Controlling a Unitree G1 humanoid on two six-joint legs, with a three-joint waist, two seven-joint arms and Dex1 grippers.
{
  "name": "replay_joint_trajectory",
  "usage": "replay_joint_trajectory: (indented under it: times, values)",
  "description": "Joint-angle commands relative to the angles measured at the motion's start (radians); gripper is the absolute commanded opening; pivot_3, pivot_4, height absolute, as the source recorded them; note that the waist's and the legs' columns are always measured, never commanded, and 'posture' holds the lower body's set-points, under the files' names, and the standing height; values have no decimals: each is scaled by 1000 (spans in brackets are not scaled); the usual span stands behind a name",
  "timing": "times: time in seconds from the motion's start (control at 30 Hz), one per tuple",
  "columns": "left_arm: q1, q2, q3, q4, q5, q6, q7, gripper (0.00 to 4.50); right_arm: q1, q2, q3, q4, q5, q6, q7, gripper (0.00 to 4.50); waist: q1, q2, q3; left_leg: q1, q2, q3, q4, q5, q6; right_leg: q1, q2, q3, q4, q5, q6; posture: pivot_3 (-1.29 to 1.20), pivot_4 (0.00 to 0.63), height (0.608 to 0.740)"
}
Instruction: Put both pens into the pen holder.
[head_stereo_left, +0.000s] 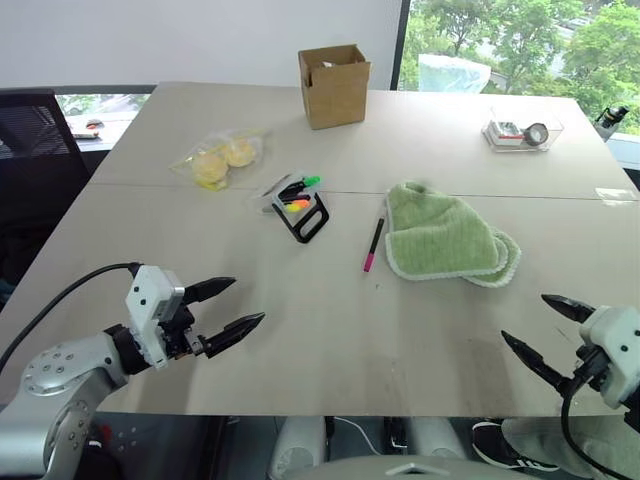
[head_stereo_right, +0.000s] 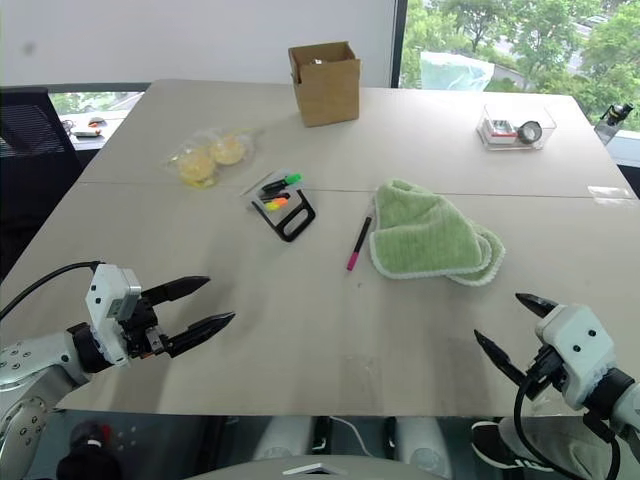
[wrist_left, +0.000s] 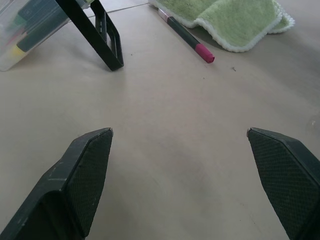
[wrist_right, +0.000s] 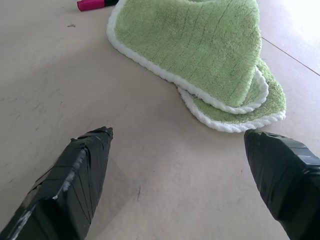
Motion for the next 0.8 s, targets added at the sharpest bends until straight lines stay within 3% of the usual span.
replay_joint_trajectory:
  times: [0.03, 0.27, 0.5, 0.67, 0.8]
  values:
    - [-47, -2, -6, -14, -10, -15, 7, 4467, -20, -5, -27, 4, 38, 15, -6, 4500, 0, 0, 0, 0, 0, 0, 0, 0, 0, 0, 0, 0, 0, 0, 0, 0, 150, 740]
    - [-174, -43, -121, -103, -49, -5, 5, 4467, -277, -71, 108, 49, 43, 209, -109, 4500, -4, -2, -1, 1, -1, 1, 1, 0, 0, 1, 0, 1, 0, 1, -1, 0, 150, 740]
    - [-281, -53, -229, -131, -28, -34, 2, 4467, -761, -149, 335, 270, 23, 447, -158, 4500, 0, 1, 0, 0, -1, 0, 0, 0, 0, 0, 8, 1, 0, 4, -5, 0, 150, 740]
    - [-332, -88, -260, -122, -20, -45, 39, 4467, -1057, -108, 527, 582, -45, 472, -123, 4500, -3, 1, 1, -2, -1, 0, 0, 0, 0, -1, 9, 2, -2, 4, -5, 0, 150, 740]
    - [-327, -110, -279, -119, 8, -69, 54, 4467, -1162, -77, 635, 793, -125, 381, -78, 4500, -2, 1, 1, -3, -1, 0, 0, 0, 1, 0, 9, 2, -4, 6, -2, 0, 150, 740]
